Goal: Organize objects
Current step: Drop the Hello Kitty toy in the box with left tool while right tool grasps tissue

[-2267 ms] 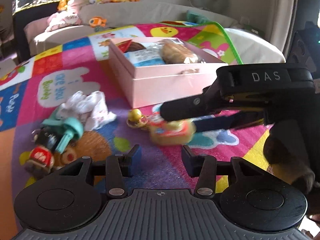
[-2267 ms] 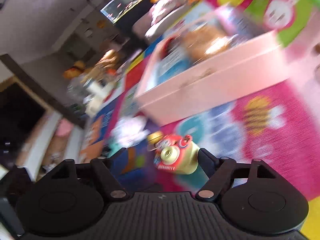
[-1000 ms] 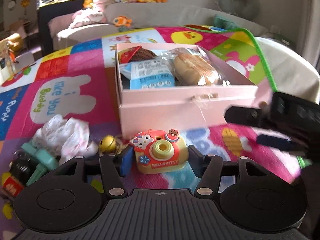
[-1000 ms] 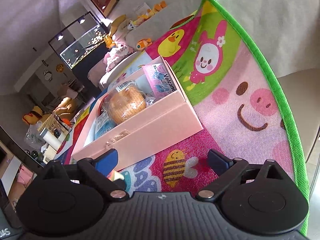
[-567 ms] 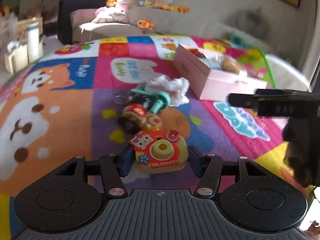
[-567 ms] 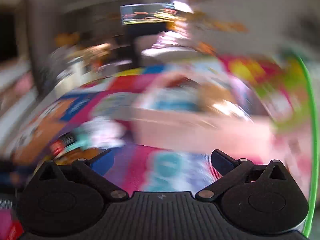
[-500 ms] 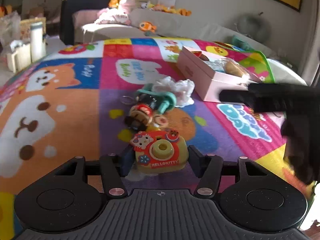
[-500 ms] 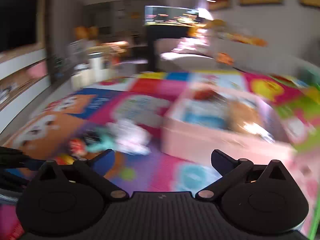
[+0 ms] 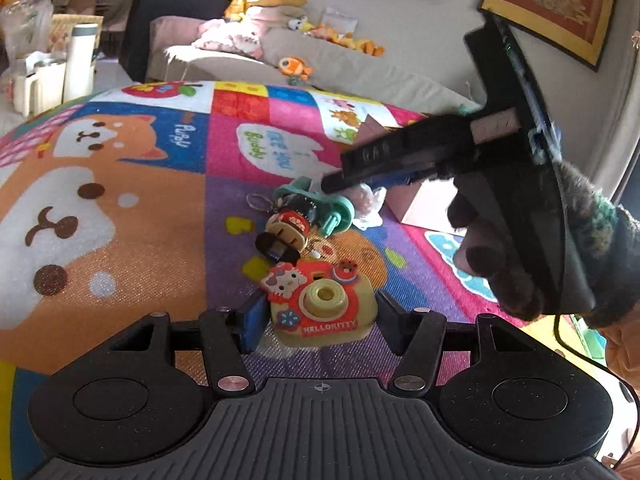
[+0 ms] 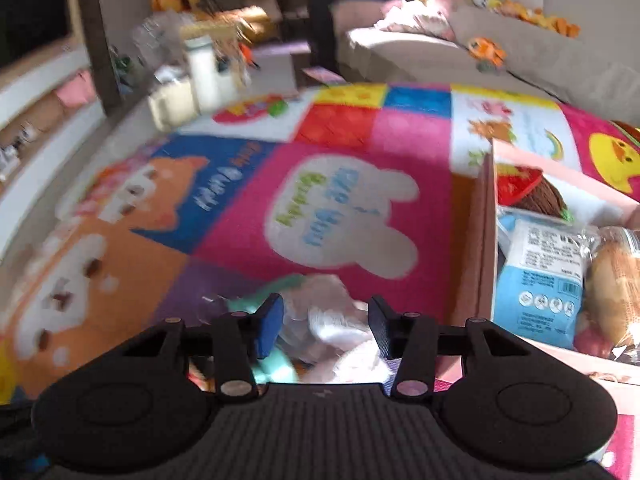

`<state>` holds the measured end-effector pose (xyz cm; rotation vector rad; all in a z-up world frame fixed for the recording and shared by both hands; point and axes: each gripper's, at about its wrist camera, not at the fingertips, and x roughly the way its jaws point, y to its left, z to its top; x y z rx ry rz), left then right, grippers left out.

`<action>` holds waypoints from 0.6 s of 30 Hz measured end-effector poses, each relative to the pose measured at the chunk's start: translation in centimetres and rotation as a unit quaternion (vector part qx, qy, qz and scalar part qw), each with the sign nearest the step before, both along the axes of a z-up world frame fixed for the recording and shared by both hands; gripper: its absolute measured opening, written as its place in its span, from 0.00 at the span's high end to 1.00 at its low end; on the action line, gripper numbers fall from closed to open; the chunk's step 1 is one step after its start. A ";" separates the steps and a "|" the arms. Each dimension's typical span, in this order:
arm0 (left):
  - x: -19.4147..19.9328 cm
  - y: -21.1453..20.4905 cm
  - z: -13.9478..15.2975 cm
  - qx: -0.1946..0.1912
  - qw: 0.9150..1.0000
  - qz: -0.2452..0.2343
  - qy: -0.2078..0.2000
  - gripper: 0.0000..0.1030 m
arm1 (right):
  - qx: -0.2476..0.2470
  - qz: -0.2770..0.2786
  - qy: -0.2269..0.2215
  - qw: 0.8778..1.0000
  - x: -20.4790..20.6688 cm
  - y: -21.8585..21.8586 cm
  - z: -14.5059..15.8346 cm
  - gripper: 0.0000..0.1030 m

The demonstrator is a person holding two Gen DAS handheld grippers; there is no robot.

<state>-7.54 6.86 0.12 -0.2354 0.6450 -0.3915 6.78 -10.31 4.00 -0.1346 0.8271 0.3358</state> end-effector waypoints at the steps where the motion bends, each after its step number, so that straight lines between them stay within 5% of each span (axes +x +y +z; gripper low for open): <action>1: 0.0 0.1 0.0 -0.003 1.000 0.000 0.001 0.40 | -0.006 0.001 0.006 1.000 0.0 -0.2 -0.3 0.64; 3: 0.0 0.2 0.0 -0.008 1.000 0.000 0.002 0.40 | -0.019 0.007 0.020 1.000 -0.7 -0.8 -1.0 0.77; 7: 0.2 0.3 -0.1 -0.010 1.000 0.000 0.004 0.40 | -0.027 0.026 0.021 0.999 -4.6 -3.0 -0.7 0.86; 18: -0.3 -2.1 0.4 0.075 0.997 0.001 -0.008 0.40 | 0.036 -0.038 -0.071 0.996 -14.1 -12.9 6.3 0.88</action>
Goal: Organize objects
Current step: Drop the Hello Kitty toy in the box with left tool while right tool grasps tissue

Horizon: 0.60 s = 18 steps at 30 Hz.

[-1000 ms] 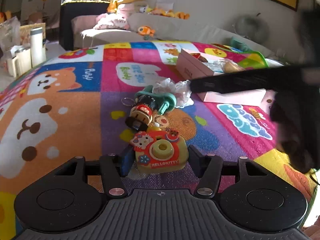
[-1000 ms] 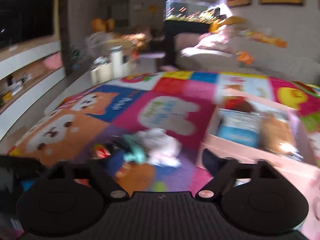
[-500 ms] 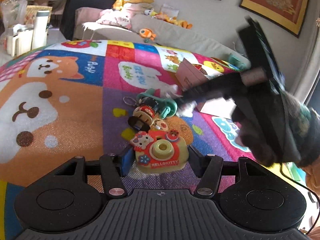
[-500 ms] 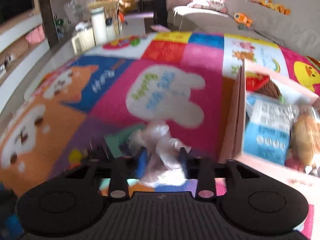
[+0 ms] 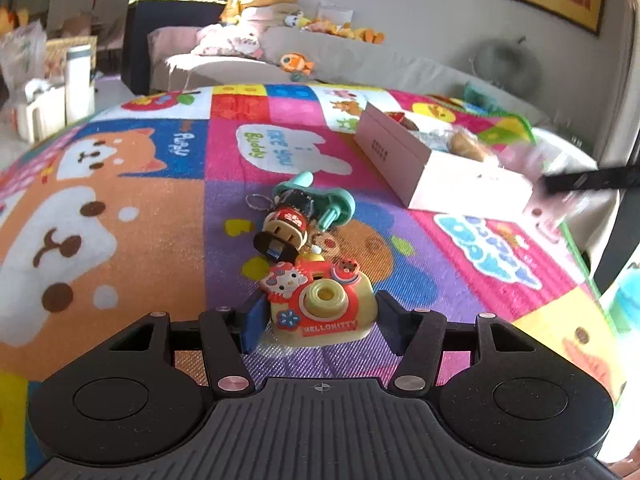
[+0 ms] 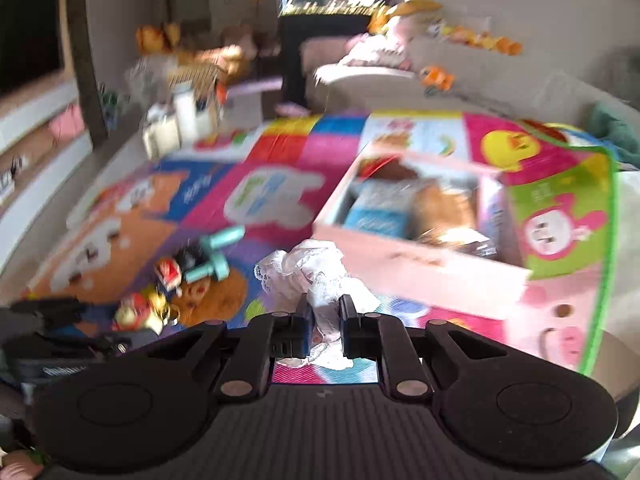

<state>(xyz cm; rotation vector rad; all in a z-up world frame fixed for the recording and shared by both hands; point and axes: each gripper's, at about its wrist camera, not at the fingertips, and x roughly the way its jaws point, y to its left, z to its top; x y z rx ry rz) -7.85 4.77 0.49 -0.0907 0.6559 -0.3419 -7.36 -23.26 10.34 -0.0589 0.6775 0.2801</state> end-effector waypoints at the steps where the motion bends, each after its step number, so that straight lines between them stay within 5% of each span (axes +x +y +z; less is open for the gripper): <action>1: 0.0 -0.2 0.1 0.007 1.000 0.000 -0.001 0.40 | 0.008 -0.005 -0.009 1.000 -0.5 -0.8 0.6 0.88; 4: -0.3 -0.9 1.4 -0.002 1.000 -0.024 -0.007 0.40 | 0.028 -0.024 -0.040 0.998 -1.9 -3.4 1.7 0.88; 7: 0.1 -3.4 5.2 0.010 0.996 -0.060 -0.058 0.40 | 0.052 -0.044 -0.066 0.996 -2.7 -6.0 2.1 0.87; 11: 3.8 -8.2 10.1 0.005 0.989 -0.090 -0.113 0.40 | 0.086 -0.076 -0.090 0.989 -2.6 -9.1 1.8 0.87; 14: 8.3 -12.1 11.2 -0.022 0.985 -0.090 -0.146 0.40 | 0.104 -0.088 -0.095 0.986 -2.2 -10.3 1.0 0.87; 16: 11.6 -14.1 10.2 -0.047 0.985 -0.088 -0.140 0.39 | 0.112 -0.091 -0.093 0.985 -1.8 -10.9 0.3 0.87; 18: 14.9 -16.2 7.6 -0.024 0.993 -0.089 -0.070 0.42 | 0.113 -0.096 -0.089 0.985 -1.5 -11.2 -0.5 0.87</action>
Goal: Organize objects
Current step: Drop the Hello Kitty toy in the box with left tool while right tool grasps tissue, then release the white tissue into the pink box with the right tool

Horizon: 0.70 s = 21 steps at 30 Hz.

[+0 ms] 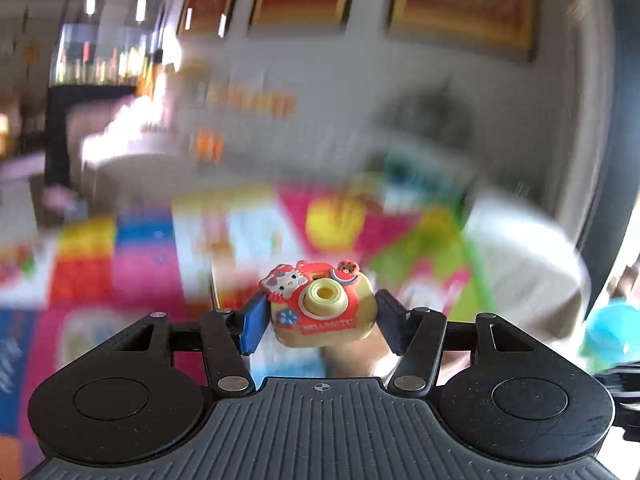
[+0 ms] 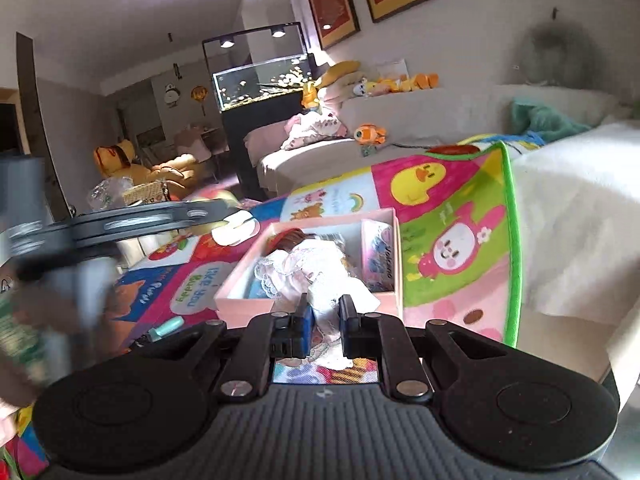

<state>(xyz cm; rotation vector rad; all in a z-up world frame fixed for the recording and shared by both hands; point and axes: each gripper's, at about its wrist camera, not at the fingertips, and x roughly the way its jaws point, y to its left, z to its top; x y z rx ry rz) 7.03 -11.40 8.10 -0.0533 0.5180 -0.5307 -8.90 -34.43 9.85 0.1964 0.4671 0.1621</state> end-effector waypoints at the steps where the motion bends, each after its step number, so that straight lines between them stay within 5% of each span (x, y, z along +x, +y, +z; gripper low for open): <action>1: 1.0 -0.8 -1.4 0.024 0.999 -0.002 0.030 0.45 | -0.001 -0.002 0.003 1.000 0.2 -0.2 -0.4 0.87; 3: 1.5 -1.6 -3.6 0.072 0.996 -0.002 0.043 0.48 | -0.002 -0.004 0.010 1.000 0.5 -0.6 -1.0 0.87; 7: -0.2 -1.0 -3.1 0.100 0.995 -0.008 0.000 0.51 | -0.003 -0.009 0.017 1.000 1.4 -1.4 -1.4 0.87; 11: -2.9 1.9 -0.6 0.059 0.997 0.001 -0.042 0.51 | 0.011 -0.002 0.015 1.000 3.2 -1.7 -0.4 0.87; 15: -5.2 5.6 0.3 -0.004 1.000 0.007 -0.022 0.51 | 0.027 0.006 0.016 0.999 8.2 -1.8 2.7 0.87; 21: -9.0 10.7 -1.5 -0.017 1.000 0.017 -0.003 0.51 | 0.054 -0.015 0.128 0.990 22.5 -0.8 3.5 0.87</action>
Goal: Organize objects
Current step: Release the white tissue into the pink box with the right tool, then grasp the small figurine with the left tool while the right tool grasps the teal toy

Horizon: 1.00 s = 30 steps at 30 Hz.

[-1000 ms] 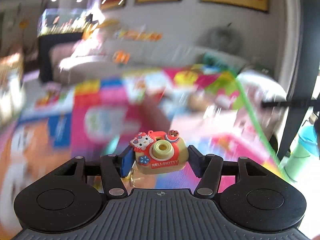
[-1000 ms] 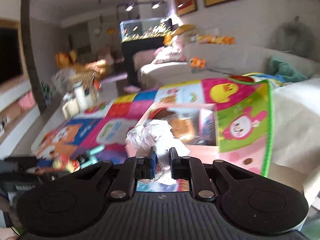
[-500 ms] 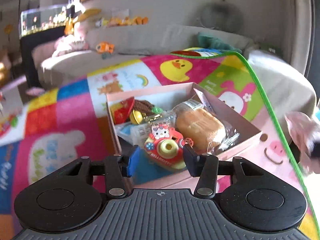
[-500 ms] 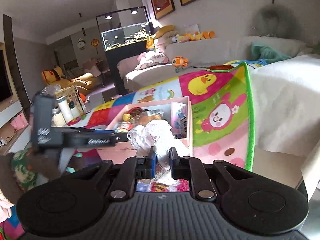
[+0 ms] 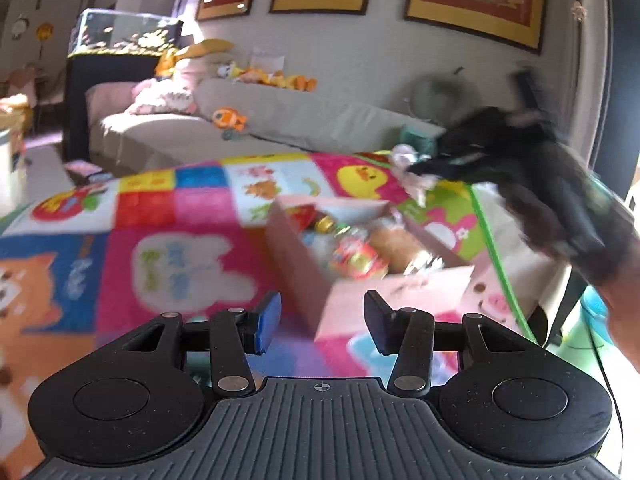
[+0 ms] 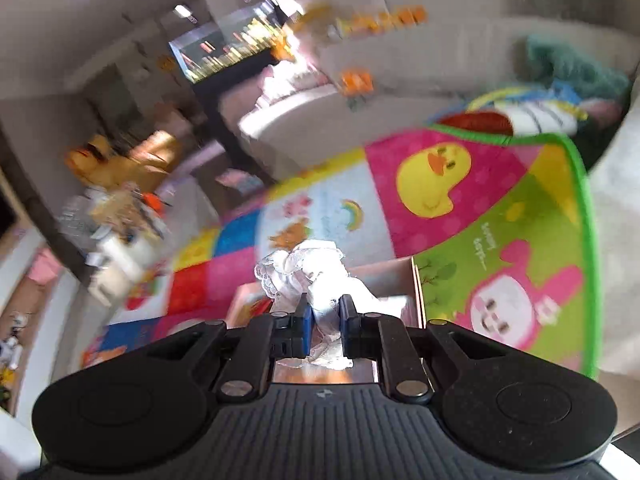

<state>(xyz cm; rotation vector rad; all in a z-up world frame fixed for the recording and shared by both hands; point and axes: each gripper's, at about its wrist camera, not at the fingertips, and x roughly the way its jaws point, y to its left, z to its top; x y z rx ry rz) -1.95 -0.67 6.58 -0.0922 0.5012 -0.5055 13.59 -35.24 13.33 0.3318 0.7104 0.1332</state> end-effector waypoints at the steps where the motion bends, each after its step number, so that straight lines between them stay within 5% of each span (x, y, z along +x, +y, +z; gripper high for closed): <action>1: -0.4 1.0 -0.3 -0.001 1.000 0.009 0.003 0.51 | -0.007 -0.007 0.021 1.000 2.2 0.6 -0.6 0.87; 5: -1.2 5.7 -1.0 -0.005 0.998 0.061 0.016 0.51 | -0.058 -0.029 0.110 0.992 8.9 3.8 -4.5 0.87; 9: -2.0 8.7 -1.4 0.031 0.993 0.114 0.014 0.52 | -0.130 -0.037 0.162 0.977 11.6 6.0 -8.0 0.88; 12: -2.3 10.2 -2.0 0.028 0.993 0.112 0.031 0.52 | -0.168 -0.024 0.171 0.971 12.0 7.2 -8.5 0.83; 14: -2.5 10.5 -2.4 0.027 0.993 0.104 0.039 0.52 | -0.202 -0.026 0.171 0.964 11.9 7.5 -8.1 0.70; 19: -3.1 9.6 -2.9 0.040 0.996 0.063 0.046 0.52 | -0.206 -0.021 0.084 0.975 7.5 7.6 -3.0 0.31; 25: -2.1 7.1 -3.4 0.053 0.996 0.059 0.050 0.52 | -0.181 0.019 -0.041 0.982 -3.3 8.3 1.3 0.13; 30: 0.3 4.8 -3.8 0.077 0.991 0.091 0.055 0.52 | -0.152 0.081 -0.069 0.983 -12.0 10.4 -2.8 0.06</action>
